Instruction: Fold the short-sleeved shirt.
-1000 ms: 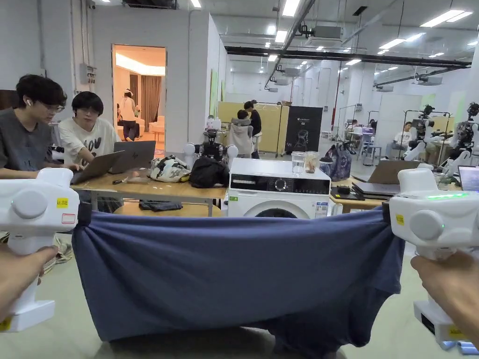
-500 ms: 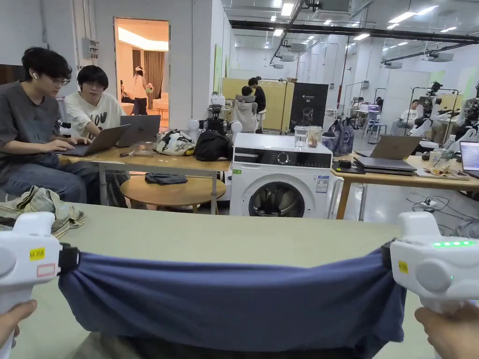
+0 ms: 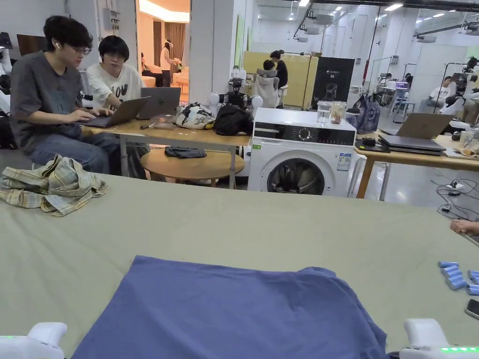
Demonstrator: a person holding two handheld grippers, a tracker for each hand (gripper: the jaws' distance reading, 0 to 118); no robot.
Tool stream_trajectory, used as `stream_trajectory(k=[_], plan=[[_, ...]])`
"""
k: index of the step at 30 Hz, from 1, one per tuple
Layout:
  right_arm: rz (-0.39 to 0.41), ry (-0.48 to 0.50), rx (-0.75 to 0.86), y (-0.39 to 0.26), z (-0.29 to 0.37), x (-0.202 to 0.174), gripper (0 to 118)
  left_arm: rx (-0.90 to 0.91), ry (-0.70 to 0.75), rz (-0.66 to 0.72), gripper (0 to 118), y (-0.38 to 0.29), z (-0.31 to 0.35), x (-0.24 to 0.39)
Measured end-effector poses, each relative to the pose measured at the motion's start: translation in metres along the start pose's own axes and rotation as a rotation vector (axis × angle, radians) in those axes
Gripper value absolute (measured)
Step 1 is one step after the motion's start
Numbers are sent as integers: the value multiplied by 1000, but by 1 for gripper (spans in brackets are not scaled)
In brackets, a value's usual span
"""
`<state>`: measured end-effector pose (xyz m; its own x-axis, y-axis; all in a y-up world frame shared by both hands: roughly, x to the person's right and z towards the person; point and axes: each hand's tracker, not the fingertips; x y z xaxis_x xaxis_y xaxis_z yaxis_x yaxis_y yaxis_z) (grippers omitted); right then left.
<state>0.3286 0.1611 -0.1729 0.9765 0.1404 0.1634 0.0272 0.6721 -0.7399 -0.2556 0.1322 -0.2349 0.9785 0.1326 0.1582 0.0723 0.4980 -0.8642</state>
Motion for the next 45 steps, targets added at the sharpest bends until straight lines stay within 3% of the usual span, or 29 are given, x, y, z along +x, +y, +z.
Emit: stream_trajectory(k=[2, 10, 11, 12, 14, 15, 16, 17, 22, 25, 26, 27, 28, 33, 40, 41, 45], plan=[[30, -7, -48, -8, -17, -4, 0, -27, -7, 23, 0, 1, -18, -8], [27, 8, -132, -24, -53, -8, 0, -52, 10, 1, 0, 18, -25, 2], [21, 4, -122, -23, -51, -8, 3, -52, 10, 2, 6, 21, -24, 1], [5, 7, -124, -20, -47, -6, 13, -56, 12, 7, 15, 21, -18, 6], [-17, 6, -97, -13, -37, -5, 48, -21, 37, 14, 26, 22, -4, 18], [-36, -1, -39, -9, -31, -4, 54, 23, 53, 13, 31, 25, 3, 21], [-47, -5, 5, -5, -27, -2, 56, 65, 54, 18, 41, 28, 10, 24], [-55, -16, 54, -1, -20, -4, 56, 114, 62, 24, 43, 28, 13, 22], [-133, 11, 217, 6, 3, -26, 54, 346, 97, -53, 43, 24, 29, 47], [-113, 5, 289, 2, 14, -45, 4, 420, 94, -72, 39, 17, 31, 61], [-106, 3, 299, 1, 17, -51, 0, 448, 93, -78, 24, 12, 33, 67], [-107, 15, 316, -1, 20, -56, 0, 466, 105, -81, 8, 8, 35, 72], [-113, 17, 327, -2, 23, -60, 0, 482, 116, -92, 0, 5, 37, 77], [-119, 41, 345, -10, 39, -76, 0, 500, 168, -103, 0, 0, 38, 78], [-109, 36, 294, -14, 33, -81, 0, 221, 160, -10, 0, 2, 32, 48], [-110, 44, 281, -15, 31, -81, 0, 182, 131, 22, 1, 4, 32, 42], [-97, 33, 250, -19, 25, -81, 0, 96, 105, 66, 45, 7, 32, 22]])
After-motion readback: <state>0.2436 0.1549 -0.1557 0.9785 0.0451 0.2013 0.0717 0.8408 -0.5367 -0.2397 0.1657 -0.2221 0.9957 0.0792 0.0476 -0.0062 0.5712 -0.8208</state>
